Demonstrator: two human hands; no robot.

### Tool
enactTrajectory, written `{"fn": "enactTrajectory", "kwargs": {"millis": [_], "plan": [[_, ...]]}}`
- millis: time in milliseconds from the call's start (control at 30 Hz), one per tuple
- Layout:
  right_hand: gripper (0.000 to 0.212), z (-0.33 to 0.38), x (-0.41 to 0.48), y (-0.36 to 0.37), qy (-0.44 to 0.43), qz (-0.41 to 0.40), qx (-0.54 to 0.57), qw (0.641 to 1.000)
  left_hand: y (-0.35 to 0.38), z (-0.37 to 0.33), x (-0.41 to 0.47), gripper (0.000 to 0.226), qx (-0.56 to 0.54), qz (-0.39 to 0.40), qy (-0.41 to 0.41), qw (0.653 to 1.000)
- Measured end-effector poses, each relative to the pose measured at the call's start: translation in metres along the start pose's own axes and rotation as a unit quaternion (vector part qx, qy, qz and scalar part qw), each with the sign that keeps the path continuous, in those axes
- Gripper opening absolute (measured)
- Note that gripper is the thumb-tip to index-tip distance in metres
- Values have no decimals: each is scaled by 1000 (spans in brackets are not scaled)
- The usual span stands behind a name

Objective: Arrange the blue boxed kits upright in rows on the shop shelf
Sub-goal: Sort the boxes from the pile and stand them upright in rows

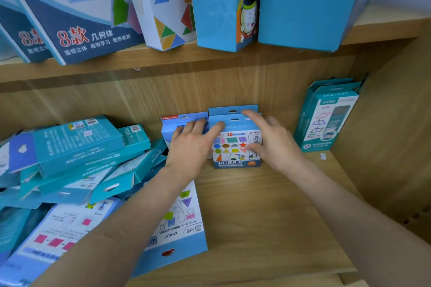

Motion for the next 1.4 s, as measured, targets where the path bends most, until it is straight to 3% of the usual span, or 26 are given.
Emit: {"fn": "enactTrajectory", "kwargs": {"millis": [200,367,567,700,867,967,1100,1167,1267,1400], "plan": [[85,-7,-3,3,-4,5,36,999,-28,-1,-9,59,-132,51,-26,990],[100,-4,-12,8,22,-13,9,1000,-88,9,-61,38,-198,-71,-36,977],[74,38,-31,-3,-16,-118,-36,992,-121,62,-121,26,-183,-124,-134,966],[59,89,-37,8,-120,-48,14,992,-134,78,-146,33,-149,-135,-136,970],[62,166,-29,17,-224,58,88,969,-157,109,-169,24,-110,-207,-187,954],[63,215,-15,15,-268,68,119,954,-157,139,-183,36,-87,-195,-246,945],[68,267,3,25,-292,94,67,949,-150,164,-189,57,-84,-133,-297,942],[73,286,7,35,-295,103,-12,950,-149,168,-185,52,-109,-113,-317,935],[68,303,11,47,-300,70,-64,949,-159,168,-180,34,-124,-154,-337,920],[50,306,2,34,-332,-87,-5,939,-171,160,-182,29,-201,-256,-297,898]]}}
Point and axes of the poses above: each hand's wrist, its own x-axis towards the middle knuckle, its own y-axis out of the palm, z = x × y, the point moved 5 cm from there along x, towards the middle knuckle, and after that the axes turned 11 degrees about -x, right-handed, at the moved point
